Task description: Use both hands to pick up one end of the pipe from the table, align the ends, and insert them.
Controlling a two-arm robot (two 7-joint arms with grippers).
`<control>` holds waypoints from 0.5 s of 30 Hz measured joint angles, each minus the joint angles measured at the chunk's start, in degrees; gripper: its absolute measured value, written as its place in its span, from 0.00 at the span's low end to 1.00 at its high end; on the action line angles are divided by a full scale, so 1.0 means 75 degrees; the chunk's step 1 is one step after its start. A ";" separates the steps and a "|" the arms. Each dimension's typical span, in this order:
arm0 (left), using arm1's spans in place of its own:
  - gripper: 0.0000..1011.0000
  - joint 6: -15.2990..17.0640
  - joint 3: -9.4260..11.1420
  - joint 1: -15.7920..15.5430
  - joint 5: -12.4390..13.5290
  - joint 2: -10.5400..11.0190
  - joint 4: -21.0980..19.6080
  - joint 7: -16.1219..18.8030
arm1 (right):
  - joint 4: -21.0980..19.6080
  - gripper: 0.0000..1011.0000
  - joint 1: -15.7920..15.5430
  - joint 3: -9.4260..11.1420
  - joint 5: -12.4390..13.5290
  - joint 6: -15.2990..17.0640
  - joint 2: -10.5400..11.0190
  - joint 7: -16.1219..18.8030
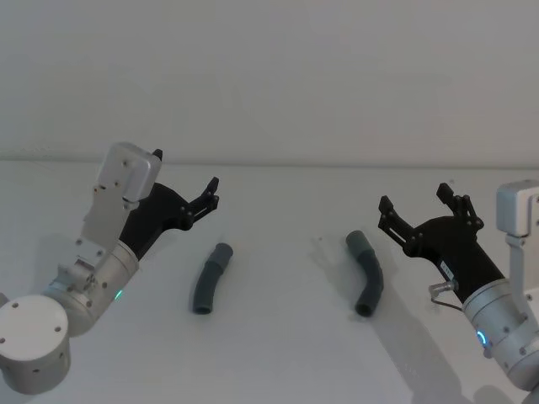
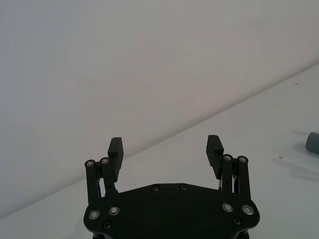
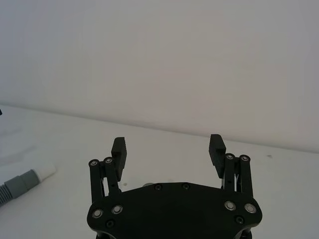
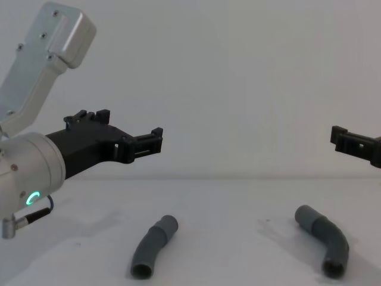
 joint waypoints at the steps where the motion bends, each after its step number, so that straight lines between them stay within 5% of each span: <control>1: 0.99 0.0000 0.0000 0.0000 0.0000 0.0000 0.0000 0.0000 | 0.0000 0.99 0.0000 0.0000 0.0000 0.0000 0.0000 0.0000; 15: 0.99 0.0078 0.0007 0.0002 -0.0007 -0.0002 -0.0024 -0.0047 | 0.0000 0.99 0.0000 0.0000 0.0000 0.0000 0.0000 0.0000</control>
